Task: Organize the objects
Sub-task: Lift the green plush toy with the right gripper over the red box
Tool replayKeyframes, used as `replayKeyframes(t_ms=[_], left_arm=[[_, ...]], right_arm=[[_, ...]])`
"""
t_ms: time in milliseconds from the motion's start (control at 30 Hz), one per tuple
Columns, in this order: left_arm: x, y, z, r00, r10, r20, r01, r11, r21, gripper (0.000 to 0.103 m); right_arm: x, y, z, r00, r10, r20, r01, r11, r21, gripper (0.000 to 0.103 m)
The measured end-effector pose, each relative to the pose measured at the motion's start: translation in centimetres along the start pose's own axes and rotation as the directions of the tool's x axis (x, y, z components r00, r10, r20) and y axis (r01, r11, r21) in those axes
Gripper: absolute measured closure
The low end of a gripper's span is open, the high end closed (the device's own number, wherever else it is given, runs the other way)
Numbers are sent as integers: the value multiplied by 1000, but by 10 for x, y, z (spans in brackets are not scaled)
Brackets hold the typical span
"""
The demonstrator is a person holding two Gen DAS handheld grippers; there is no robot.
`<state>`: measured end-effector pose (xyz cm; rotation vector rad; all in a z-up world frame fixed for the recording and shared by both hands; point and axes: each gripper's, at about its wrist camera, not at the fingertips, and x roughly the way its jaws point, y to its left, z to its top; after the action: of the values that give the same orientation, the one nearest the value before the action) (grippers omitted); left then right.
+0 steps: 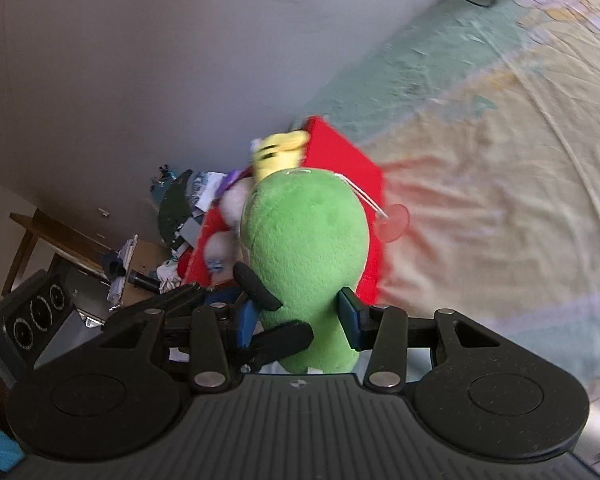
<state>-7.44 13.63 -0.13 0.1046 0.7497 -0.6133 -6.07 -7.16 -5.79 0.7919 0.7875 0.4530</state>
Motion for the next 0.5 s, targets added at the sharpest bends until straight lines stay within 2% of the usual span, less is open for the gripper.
replayKeyframes(t_ms=[300, 500], left_arm=[[-55, 47, -10, 995, -9, 99, 6, 999, 35, 44], [-84, 78, -11, 986, 20, 165, -28, 998, 49, 44]], right_arm=[[33, 57, -10, 996, 20, 82, -15, 998, -55, 57], [57, 90, -9, 991, 49, 125, -34, 993, -114, 57]])
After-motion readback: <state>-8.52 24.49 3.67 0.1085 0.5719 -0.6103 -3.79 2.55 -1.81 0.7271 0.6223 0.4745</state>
